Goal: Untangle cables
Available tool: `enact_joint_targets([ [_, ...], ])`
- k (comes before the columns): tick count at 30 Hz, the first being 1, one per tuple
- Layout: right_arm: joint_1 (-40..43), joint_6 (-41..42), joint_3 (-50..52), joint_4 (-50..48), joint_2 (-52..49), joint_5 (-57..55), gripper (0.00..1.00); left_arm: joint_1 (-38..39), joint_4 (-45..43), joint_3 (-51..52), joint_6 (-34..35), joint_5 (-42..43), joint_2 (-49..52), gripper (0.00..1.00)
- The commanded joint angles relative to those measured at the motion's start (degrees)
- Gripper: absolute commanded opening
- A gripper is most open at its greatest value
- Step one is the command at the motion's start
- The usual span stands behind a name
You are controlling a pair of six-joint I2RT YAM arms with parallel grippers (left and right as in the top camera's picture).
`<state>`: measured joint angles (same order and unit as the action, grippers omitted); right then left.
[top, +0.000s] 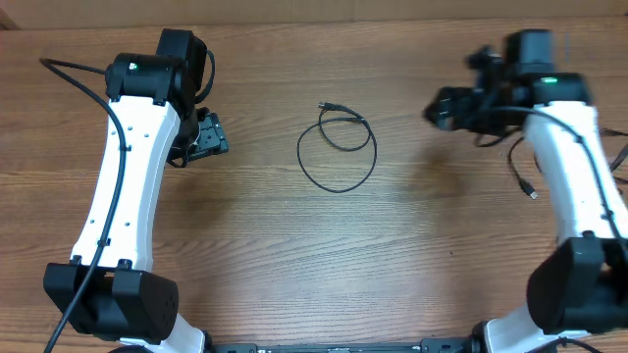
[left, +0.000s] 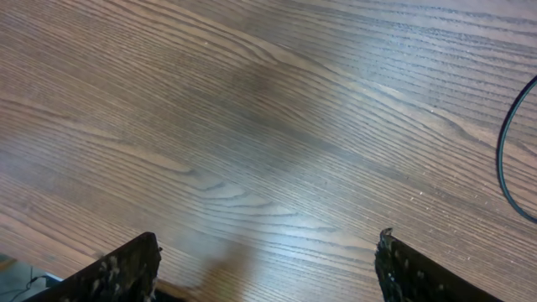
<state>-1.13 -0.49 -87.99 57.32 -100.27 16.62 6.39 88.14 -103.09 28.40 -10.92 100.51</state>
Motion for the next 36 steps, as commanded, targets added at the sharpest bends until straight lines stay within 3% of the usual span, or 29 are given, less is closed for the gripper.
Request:
enact_joint_targets([
  [1, -5.66, -1.27, 2.51, -3.98, -3.26, -3.63, 0.83, 0.39, -0.13, 0.28, -0.07, 0.48, -1.42, 0.82],
  [10, -15.65, 3.93, 5.16, -16.59, -10.54, -10.67, 0.80, 0.39, -0.13, 0.28, -0.07, 0.50, -1.42, 0.82],
  [20, -20.35, 6.69, 5.18, -25.09, -18.51, -8.76, 0.77, 0.39, -0.11, 0.28, -0.07, 0.50, -1.42, 0.82],
  [24, -22.49, 6.21, 5.18, -27.04, -19.34, -2.67, 0.76, 0.39, -0.09, 0.28, -0.07, 0.50, -1.42, 0.82],
  [36, -26.53, 1.49, 5.22, -34.27, -19.45, -5.29, 0.77, 0.39, 0.42, 0.28, -0.09, 0.76, -1.42, 0.82],
])
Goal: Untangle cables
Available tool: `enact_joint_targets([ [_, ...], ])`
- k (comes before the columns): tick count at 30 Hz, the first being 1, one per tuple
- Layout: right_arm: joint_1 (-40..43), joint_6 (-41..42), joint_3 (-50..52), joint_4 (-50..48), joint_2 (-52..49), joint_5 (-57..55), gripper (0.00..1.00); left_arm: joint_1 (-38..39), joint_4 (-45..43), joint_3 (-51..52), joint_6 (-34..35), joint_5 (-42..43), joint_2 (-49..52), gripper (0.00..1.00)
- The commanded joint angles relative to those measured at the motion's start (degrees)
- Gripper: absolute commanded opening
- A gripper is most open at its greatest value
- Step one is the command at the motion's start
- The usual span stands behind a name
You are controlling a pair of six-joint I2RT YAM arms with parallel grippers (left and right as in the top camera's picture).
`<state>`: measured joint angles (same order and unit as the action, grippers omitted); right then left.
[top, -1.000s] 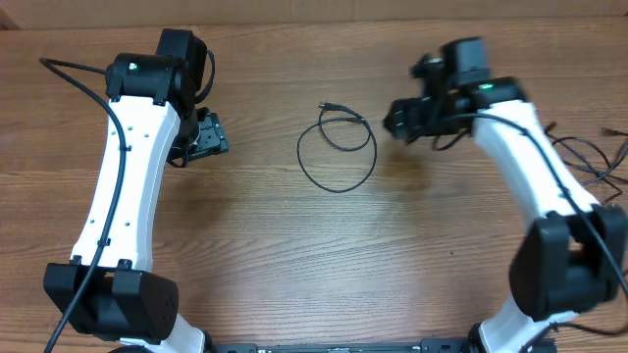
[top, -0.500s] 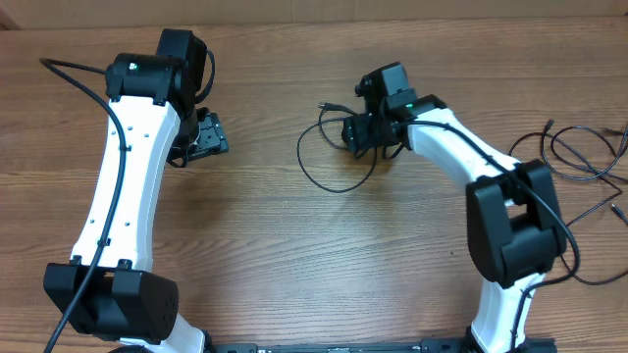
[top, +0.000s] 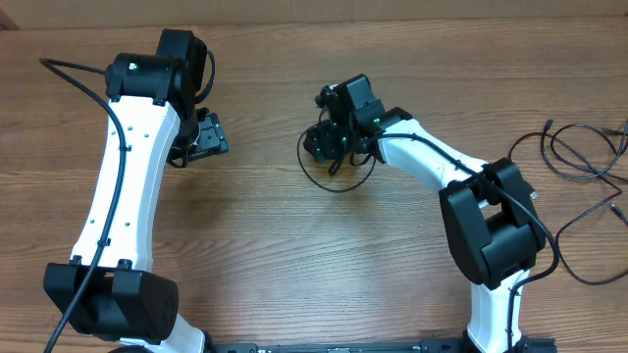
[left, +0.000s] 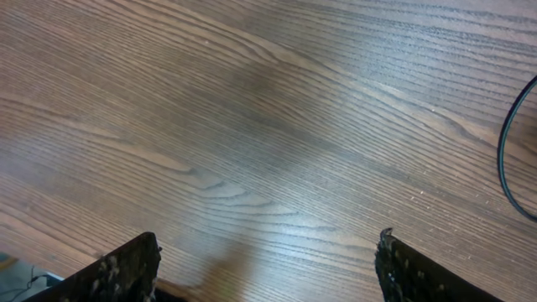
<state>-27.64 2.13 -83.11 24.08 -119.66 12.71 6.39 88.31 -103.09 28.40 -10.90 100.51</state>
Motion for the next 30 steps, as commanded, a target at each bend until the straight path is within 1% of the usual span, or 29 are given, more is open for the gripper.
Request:
enact_joint_targets([
  [1, -0.04, -1.14, 0.57, -1.86, -0.11, -1.95, 0.77, 0.39, 0.33, 0.28, -0.09, 1.05, -1.42, 0.82],
  [8, -0.04, -1.14, 2.40, -7.63, -0.76, -2.16, 0.77, 0.39, 0.33, 0.28, -0.09, 1.77, -1.42, 0.82],
  [17, -0.04, -1.09, 2.43, -7.89, -4.04, -2.16, 0.77, 0.39, 0.37, 0.28, -0.09, 1.79, -1.42, 0.81],
  [19, -0.04, -1.07, 2.43, -7.76, -4.24, -2.14, 0.76, 0.39, 0.37, 0.28, -0.09, 1.79, -1.42, 0.82],
  [20, -0.04, -1.07, 2.43, -7.63, -4.24, -2.14, 0.74, 0.39, 0.37, 0.28, -0.09, 1.79, -1.42, 0.82],
  [21, -0.04, -1.07, 2.43, -7.19, -4.24, -2.12, 0.70, 0.39, 0.37, 0.28, -0.09, 1.79, -1.42, 0.82],
  [24, -0.04, -0.48, 2.43, -4.07, -4.24, -1.29, 0.52, 0.39, 0.37, 0.28, -0.09, 1.77, -1.42, 0.82],
  [25, -0.04, -0.48, 2.43, -2.60, -4.24, -0.66, 0.40, 0.39, 0.37, 0.28, -0.09, 1.77, -1.42, 0.82],
  [27, -0.04, -0.48, 2.43, 0.70, -4.24, -0.13, 0.14, 0.39, 0.35, 0.28, -0.09, 1.77, -1.42, 0.82],
  [28, -0.02, -0.48, 2.36, 2.51, -4.20, 0.02, 0.04, 0.39, 0.33, 0.28, -0.09, 1.77, -1.42, 0.82],
  [30, 0.20, -0.48, 1.81, 6.01, -3.89, 0.00, 0.04, 0.39, 0.28, 0.28, -0.09, 1.77, -1.42, 0.82],
])
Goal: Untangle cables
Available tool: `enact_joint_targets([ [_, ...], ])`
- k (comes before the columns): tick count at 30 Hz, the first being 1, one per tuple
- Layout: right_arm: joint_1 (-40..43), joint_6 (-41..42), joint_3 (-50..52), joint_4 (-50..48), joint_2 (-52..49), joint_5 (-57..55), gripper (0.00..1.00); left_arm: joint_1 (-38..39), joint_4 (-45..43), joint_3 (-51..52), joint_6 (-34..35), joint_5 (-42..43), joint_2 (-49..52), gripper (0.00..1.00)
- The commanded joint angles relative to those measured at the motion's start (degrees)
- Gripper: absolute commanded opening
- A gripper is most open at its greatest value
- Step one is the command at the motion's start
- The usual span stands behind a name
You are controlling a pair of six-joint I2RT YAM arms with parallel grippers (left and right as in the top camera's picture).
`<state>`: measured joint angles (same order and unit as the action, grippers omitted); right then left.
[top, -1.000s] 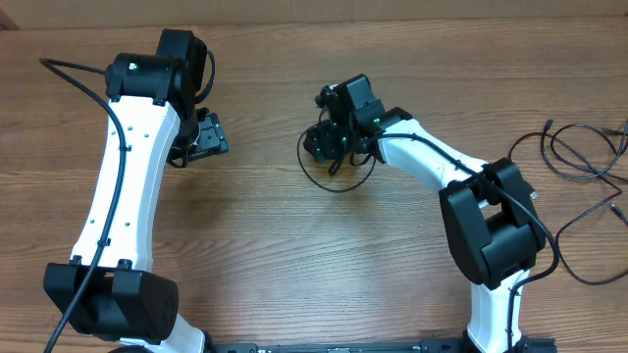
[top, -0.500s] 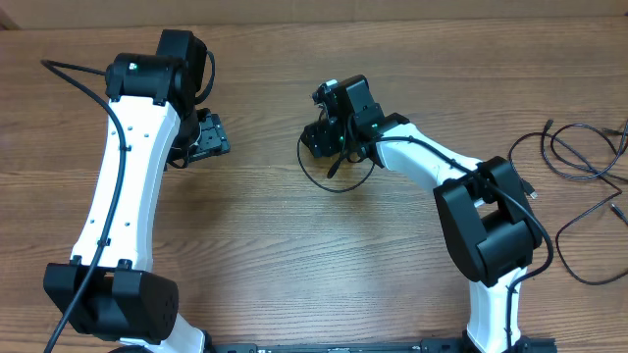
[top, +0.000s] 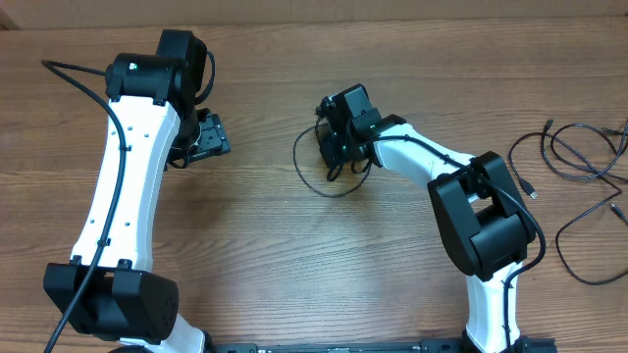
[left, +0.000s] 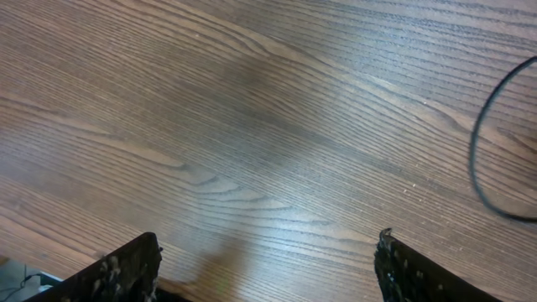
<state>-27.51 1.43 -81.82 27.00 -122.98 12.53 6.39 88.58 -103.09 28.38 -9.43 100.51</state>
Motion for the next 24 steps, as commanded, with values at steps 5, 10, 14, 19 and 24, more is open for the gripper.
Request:
enact_joint_targets([
  [5, 0.85, 0.17, -4.87, 14.14, 2.97, 0.20, 0.04, 0.39, -0.44, 0.28, -0.07, 0.33, -1.42, 0.82],
  [10, 0.94, -0.02, -13.29, 22.99, 9.22, 2.40, 0.04, 0.39, -1.53, 0.28, -0.07, 0.87, -1.42, 0.84],
  [14, 0.94, 0.02, -18.25, 25.22, 14.21, 7.52, 0.04, 0.39, -3.39, 0.28, -0.09, 3.80, -1.42, 0.89],
  [19, 0.94, 0.24, -21.14, 25.05, 19.10, 10.71, 0.04, 0.39, -7.37, 0.31, -2.93, 9.68, -1.40, 0.93],
  [24, 0.94, 0.24, -21.18, 25.88, 21.33, 10.73, 0.04, 0.39, -12.41, 0.31, -8.83, 19.08, -1.40, 0.93],
])
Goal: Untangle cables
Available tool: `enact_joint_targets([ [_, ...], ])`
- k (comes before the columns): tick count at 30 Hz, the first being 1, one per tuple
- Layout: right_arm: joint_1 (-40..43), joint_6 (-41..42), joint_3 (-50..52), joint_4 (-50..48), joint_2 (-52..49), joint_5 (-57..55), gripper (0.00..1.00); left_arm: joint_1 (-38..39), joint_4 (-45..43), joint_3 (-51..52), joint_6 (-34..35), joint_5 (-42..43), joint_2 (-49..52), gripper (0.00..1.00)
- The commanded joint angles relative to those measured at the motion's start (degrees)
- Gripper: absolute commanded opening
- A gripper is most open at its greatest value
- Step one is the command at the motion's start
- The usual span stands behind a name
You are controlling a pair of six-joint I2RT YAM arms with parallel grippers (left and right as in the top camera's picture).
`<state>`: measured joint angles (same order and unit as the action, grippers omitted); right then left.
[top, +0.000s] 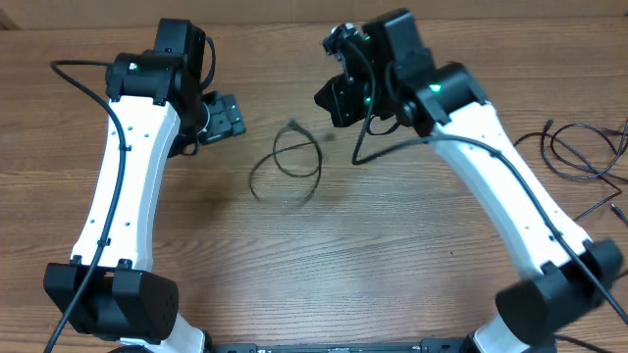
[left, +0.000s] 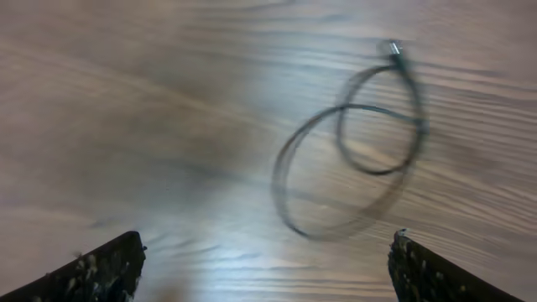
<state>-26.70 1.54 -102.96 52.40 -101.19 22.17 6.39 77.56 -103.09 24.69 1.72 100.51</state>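
Note:
A thin black cable lies in a double loop on the wooden table, its plug end pointing away. In the left wrist view the same cable is blurred, ahead of my left gripper. That gripper is open with nothing between its fingers. Overhead, the left gripper sits left of the loop. My right gripper is raised just right of the plug end. Its jaws are hidden under the wrist, and any hold on the cable does not show.
More black cables lie in a loose pile at the table's right edge. A black wire hangs off the right arm near the loop. The far table edge runs along the top of the overhead view.
The looped cable now lies further left and nearer the left gripper, fully in the left wrist view. The right gripper, then down on the loop, is raised behind it. The left gripper has shifted slightly right.
The right gripper was first at the far right over the cable pile, with the loop alone mid-table. Then it was at the loop, and still on it a second later. Now the loop lies further left and the right gripper is lifted. The left gripper stayed open throughout.

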Motion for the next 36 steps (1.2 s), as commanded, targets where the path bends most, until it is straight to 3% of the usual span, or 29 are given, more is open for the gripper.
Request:
enact_joint_targets([
  [1, 0.13, 0.13, -0.04, 0.70, -0.42, 1.07, 0.04, 0.39, -2.01, 0.31, -5.92, 9.38, -1.40, 0.93],
  [5, 0.20, 0.13, -0.02, 2.29, -0.48, -1.46, 0.04, 0.39, -2.62, 0.37, -6.93, 10.95, -1.36, 0.93],
  [9, 0.20, 0.17, -0.02, 6.34, -0.57, -10.62, 0.24, 0.39, -2.89, 1.88, -8.26, 10.97, -1.20, 0.95],
  [12, 0.20, 3.61, 0.09, 9.49, -0.57, -18.53, 0.27, 0.39, -5.03, 5.35, -8.48, 11.02, -1.18, 0.96],
  [18, 1.90, 10.49, 0.09, 14.03, -0.57, -31.82, 0.47, 0.94, -16.28, 14.34, -14.23, 13.18, -1.18, 0.98],
  [24, 5.51, 11.15, 0.09, 16.35, -0.55, -29.94, 0.49, 3.89, -33.55, 22.99, -21.99, 10.71, -1.18, 1.00],
  [31, 7.93, 11.13, 0.09, 18.86, -0.55, -26.32, 0.49, 6.78, -48.22, 31.17, -23.54, 3.50, -1.14, 1.00],
  [36, 8.09, 11.13, 0.09, 20.06, -0.55, -26.32, 0.49, 6.88, -55.65, 34.97, -23.45, 2.78, 0.57, 0.99],
])
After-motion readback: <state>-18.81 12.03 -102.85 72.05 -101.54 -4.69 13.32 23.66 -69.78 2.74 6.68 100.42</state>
